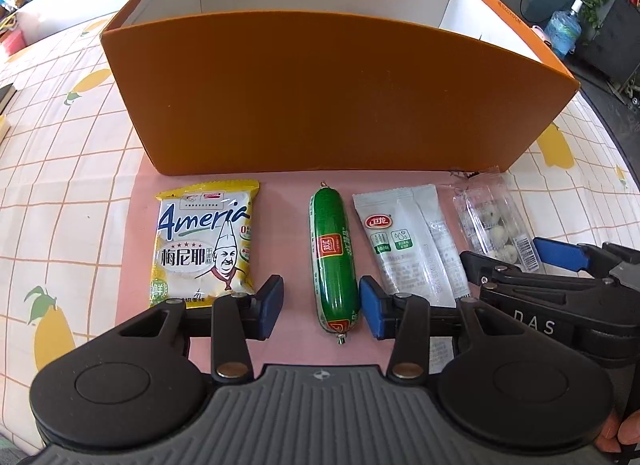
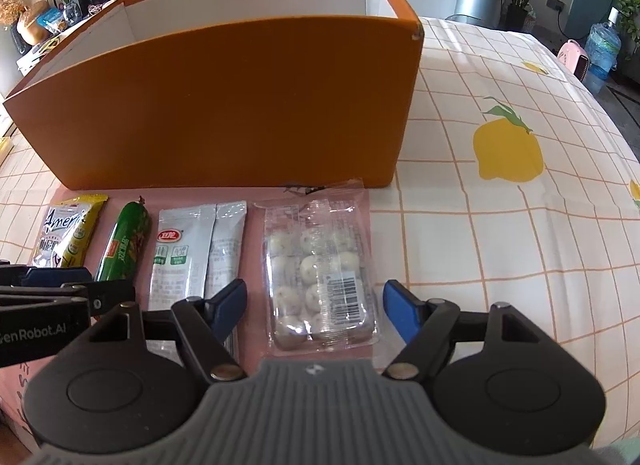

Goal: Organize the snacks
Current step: 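Grasp the green sausage stick with the left tool while the right tool grasps the clear dumpling tray, then lift the sausage and dumpling tray and lower them into the orange box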

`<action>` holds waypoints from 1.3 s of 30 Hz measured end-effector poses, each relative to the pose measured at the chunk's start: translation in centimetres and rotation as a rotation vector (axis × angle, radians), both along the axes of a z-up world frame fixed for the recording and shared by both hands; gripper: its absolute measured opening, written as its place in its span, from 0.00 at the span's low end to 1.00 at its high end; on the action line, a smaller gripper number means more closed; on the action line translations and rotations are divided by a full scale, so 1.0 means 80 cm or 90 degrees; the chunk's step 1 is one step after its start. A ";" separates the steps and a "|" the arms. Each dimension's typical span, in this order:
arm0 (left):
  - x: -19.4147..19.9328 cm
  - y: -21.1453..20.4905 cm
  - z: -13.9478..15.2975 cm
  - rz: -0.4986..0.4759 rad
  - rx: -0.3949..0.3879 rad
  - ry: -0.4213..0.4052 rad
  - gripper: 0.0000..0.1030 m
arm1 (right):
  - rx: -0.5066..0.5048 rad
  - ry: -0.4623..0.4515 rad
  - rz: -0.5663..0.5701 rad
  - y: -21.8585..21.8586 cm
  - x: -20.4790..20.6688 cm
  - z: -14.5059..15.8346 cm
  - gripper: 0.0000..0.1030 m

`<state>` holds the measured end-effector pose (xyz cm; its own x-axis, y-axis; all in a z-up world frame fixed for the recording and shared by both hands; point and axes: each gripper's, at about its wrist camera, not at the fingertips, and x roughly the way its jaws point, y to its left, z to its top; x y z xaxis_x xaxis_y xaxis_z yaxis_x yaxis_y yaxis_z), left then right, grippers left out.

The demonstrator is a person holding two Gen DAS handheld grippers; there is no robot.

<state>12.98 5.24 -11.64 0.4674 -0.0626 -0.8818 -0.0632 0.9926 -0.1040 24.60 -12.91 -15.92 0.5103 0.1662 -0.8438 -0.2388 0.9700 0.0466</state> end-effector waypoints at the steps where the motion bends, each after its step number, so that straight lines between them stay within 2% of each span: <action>1: 0.001 -0.001 -0.001 0.000 -0.002 -0.006 0.50 | -0.002 -0.001 0.001 0.001 0.000 0.000 0.71; 4: 0.002 -0.004 -0.004 -0.008 -0.019 -0.020 0.50 | -0.003 -0.006 0.001 0.004 -0.001 -0.001 0.71; 10: 0.007 -0.015 -0.009 -0.008 -0.003 -0.042 0.50 | -0.022 -0.017 0.010 0.011 -0.005 0.000 0.66; 15: 0.010 -0.019 -0.010 -0.009 -0.011 -0.055 0.37 | -0.021 -0.024 0.010 0.010 -0.007 0.003 0.57; 17: 0.008 -0.019 -0.009 -0.007 -0.017 -0.058 0.27 | -0.021 -0.025 0.010 0.010 -0.008 0.003 0.55; 19: 0.008 -0.017 -0.008 -0.002 -0.023 -0.060 0.25 | -0.019 -0.026 0.008 0.009 -0.007 0.003 0.53; 30: -0.005 -0.010 -0.001 0.008 -0.031 -0.067 0.24 | 0.005 -0.029 -0.016 -0.003 -0.012 0.009 0.48; 39: -0.025 -0.011 0.034 0.001 -0.041 -0.104 0.24 | 0.015 -0.085 -0.008 -0.009 -0.044 0.035 0.48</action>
